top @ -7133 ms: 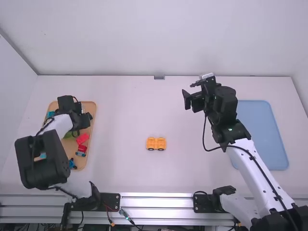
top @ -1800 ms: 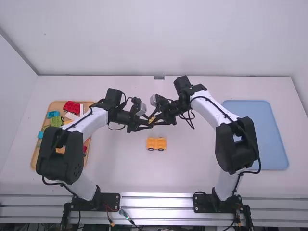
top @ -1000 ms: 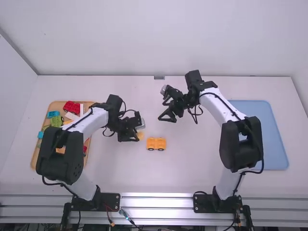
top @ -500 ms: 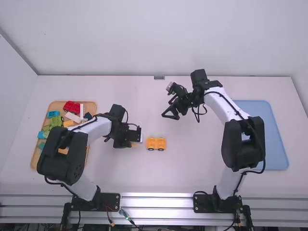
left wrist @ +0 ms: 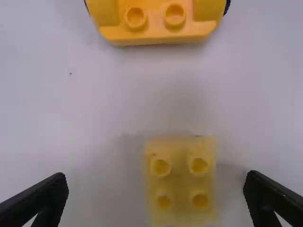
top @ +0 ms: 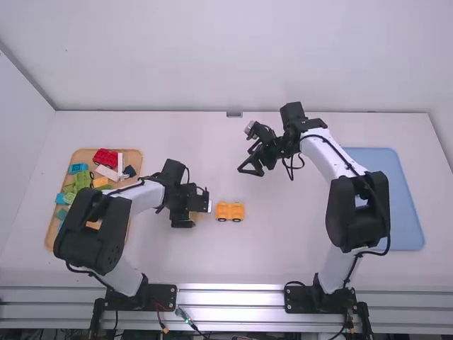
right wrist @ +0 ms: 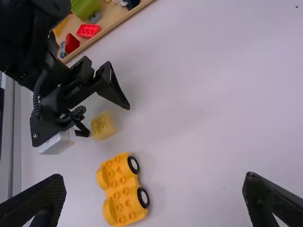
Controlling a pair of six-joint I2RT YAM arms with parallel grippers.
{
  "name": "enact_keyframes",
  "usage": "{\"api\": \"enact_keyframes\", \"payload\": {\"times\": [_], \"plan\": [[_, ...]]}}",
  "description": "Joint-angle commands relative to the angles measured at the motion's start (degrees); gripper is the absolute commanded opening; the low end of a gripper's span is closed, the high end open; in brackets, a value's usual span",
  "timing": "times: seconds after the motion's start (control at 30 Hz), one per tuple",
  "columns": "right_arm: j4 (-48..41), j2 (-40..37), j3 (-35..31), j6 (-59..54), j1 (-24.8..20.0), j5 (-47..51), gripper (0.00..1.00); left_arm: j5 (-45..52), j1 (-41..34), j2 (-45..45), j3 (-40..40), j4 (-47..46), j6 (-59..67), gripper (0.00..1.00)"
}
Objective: Assemble lego blocks to make yellow taxi
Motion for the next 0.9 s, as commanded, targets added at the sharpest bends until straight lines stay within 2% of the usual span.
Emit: {"api": "enact_keyframes", "payload": {"times": [0.0, 0.2, 0.3, 0.33, 0.37, 0.43, 0.5, 0.6, 0.63, 0.77, 0.87], "plan": [[-0.17, -0.96, 1.46, 0.17, -0.02, 0.17, 0.99, 7.65, 2.34, -3.10, 1.68, -1.66, -1.97, 0.99], [1.20, -5.05, -1.44, -0.31, 1.46, 7.80, 0.99, 25.29, 10.47, -8.20, 3.80, -5.44, -1.86, 0.99], [5.90, -8.87, -6.56, -0.39, 2.80, 11.10, 0.99, 32.70, 14.03, -8.44, 3.39, -6.43, 0.66, 0.99], [8.46, -11.10, -10.12, -0.44, 2.86, 12.04, 0.99, 36.28, 15.39, -8.28, 2.73, -7.15, 3.17, 0.99], [8.46, -11.10, -10.12, -0.44, 2.86, 12.04, 0.99, 36.28, 15.39, -8.28, 2.73, -7.15, 3.17, 0.99], [16.09, -13.99, -18.03, 0.13, 2.08, 10.88, 0.99, 40.54, 16.76, -6.80, 1.55, -6.97, 5.14, 0.97], [23.19, -14.21, -23.37, 1.73, 1.27, 7.87, 0.99, 40.63, 16.83, -5.05, 0.83, -4.74, 3.98, 0.99], [36.15, -14.21, -32.96, 6.60, 0.17, 5.38, 0.99, 41.64, 16.85, -2.56, -0.37, 1.92, -2.71, 0.99], [36.76, -14.21, -33.42, 6.97, 0.13, 5.40, 0.99, 41.62, 16.85, -2.54, -0.44, 2.25, -3.06, 0.99], [50.36, -14.21, -41.88, 10.67, 0.07, 5.51, 0.99, 40.06, 16.41, -2.51, -1.70, 6.54, -8.90, 0.99], [61.81, -14.25, -47.50, 10.71, 0.00, 5.35, 0.99, 39.74, 16.44, -2.54, -1.84, 6.19, -12.70, 0.99]]}}
